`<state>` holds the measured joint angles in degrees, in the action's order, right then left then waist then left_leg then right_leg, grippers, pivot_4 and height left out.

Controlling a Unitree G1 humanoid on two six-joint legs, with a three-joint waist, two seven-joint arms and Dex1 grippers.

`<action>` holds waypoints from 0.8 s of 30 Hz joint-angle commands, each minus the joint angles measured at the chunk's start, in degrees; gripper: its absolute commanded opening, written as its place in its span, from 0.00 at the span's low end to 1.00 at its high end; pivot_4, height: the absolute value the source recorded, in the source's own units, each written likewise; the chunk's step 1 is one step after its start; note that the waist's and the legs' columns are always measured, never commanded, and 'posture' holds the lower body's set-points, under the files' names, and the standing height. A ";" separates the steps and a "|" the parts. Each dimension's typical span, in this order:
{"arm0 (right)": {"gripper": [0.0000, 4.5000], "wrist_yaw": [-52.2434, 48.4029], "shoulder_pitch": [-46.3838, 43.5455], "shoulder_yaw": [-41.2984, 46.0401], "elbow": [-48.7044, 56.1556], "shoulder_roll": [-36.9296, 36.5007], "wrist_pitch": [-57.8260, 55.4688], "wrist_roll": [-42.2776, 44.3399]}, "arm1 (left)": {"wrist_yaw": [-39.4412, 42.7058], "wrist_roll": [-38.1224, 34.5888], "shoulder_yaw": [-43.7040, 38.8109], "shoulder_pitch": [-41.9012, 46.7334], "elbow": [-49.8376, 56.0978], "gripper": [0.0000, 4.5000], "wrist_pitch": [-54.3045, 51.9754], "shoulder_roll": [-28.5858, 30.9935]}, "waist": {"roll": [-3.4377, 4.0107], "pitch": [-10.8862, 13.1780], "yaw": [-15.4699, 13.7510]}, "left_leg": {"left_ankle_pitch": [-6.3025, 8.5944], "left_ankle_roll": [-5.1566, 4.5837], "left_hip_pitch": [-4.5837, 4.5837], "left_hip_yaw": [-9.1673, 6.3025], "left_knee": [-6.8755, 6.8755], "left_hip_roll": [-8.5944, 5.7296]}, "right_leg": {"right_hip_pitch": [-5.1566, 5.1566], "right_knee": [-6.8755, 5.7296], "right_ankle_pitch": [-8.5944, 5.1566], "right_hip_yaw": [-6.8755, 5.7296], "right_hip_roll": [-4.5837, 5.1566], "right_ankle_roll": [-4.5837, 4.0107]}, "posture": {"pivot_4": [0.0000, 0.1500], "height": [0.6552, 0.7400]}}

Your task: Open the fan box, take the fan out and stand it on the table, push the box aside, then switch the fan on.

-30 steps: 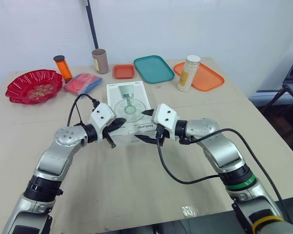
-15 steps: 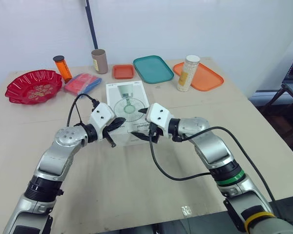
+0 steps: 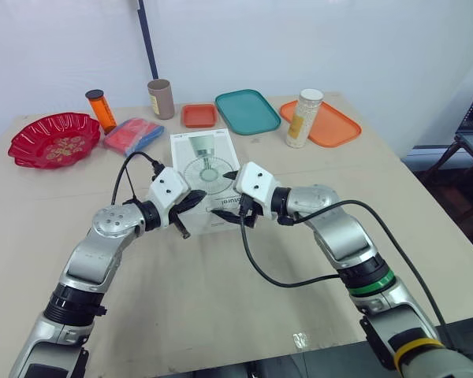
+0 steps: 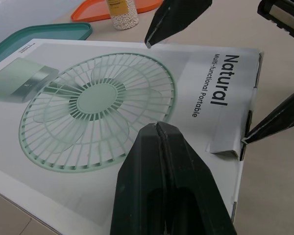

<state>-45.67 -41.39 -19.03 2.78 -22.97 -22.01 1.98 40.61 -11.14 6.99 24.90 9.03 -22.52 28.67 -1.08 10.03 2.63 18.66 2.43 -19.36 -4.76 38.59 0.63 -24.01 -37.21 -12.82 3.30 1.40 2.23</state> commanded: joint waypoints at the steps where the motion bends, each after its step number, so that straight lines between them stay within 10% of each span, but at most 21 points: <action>1: 1.00 0.87 -1.86 2.78 1.20 0.29 -0.86 0.67 | 1.04 0.60 1.38 -0.73 -0.52 0.02 -0.12 0.05 | 0.00 0.00 -0.01 | 0.00 0.00 0.00 0.00 0.00 0.00 | 0.00 0.00 0.00 0.00 0.00 0.00 | 1.00 1.00; 24: 1.00 -3.69 6.55 8.64 14.35 -6.21 -7.03 7.90 | 1.18 0.70 0.65 -1.07 -0.60 0.02 -0.05 0.34 | 0.00 0.00 -0.07 | 0.00 -0.01 -0.05 -0.02 -0.01 -0.01 | -0.03 0.03 0.00 -0.04 0.02 0.00 | 1.00 1.00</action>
<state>-48.26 -35.38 -13.62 12.65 -27.77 -28.64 7.38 41.02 -11.12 6.94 24.62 9.01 -22.17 28.34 -1.08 10.03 2.56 18.66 2.42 -19.42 -4.79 38.58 0.62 -24.04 -37.18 -12.82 3.25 1.43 2.24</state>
